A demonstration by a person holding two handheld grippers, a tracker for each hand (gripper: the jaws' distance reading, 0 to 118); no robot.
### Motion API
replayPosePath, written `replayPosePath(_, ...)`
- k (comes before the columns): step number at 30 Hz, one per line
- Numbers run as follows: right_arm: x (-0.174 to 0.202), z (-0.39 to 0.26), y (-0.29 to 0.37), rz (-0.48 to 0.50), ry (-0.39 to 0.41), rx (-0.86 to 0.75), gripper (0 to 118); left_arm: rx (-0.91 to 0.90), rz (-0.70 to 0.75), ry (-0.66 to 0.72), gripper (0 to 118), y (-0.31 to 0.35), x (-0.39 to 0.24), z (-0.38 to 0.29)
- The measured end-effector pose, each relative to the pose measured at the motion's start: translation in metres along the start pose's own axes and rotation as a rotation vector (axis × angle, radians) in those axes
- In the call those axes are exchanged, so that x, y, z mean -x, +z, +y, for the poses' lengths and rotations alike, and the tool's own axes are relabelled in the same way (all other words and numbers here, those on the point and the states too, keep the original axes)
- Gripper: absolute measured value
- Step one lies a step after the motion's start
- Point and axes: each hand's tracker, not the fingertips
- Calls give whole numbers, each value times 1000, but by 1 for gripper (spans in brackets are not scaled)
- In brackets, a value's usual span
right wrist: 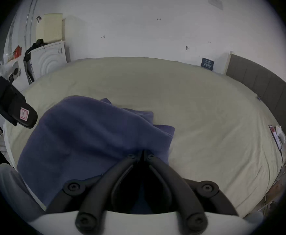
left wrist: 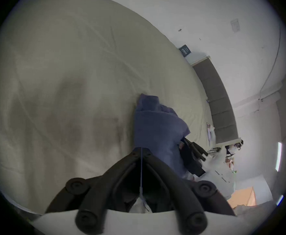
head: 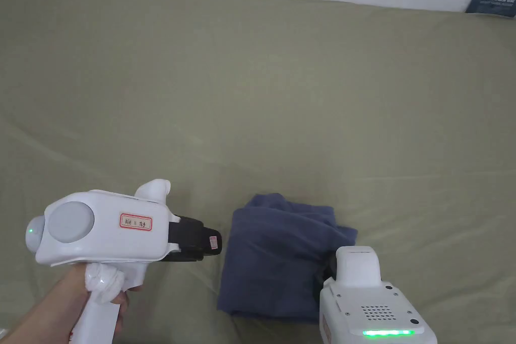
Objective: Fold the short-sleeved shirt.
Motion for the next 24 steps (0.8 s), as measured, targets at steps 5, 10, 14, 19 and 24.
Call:
replayPosePath(5, -6, 0, 1, 19, -44, 7, 6, 84, -167, 10, 118, -14, 0, 7)
replayPosePath(10, -6, 0, 2, 22, -50, 10, 6, 132, -195, 58, 118, -43, 6, 12)
replayPosePath(14, -8, 1, 2, 31, -67, 16, 6, 166, -271, 60, 100, -73, 14, 9)
replayPosePath(19, -10, 2, 1, 46, -84, 23, 6, 151, -198, 76, 42, -72, 21, 10)
replayPosePath(24, -8, 10, 10, 48, -87, 19, 6, 137, -114, 19, 40, -70, 6, 11)
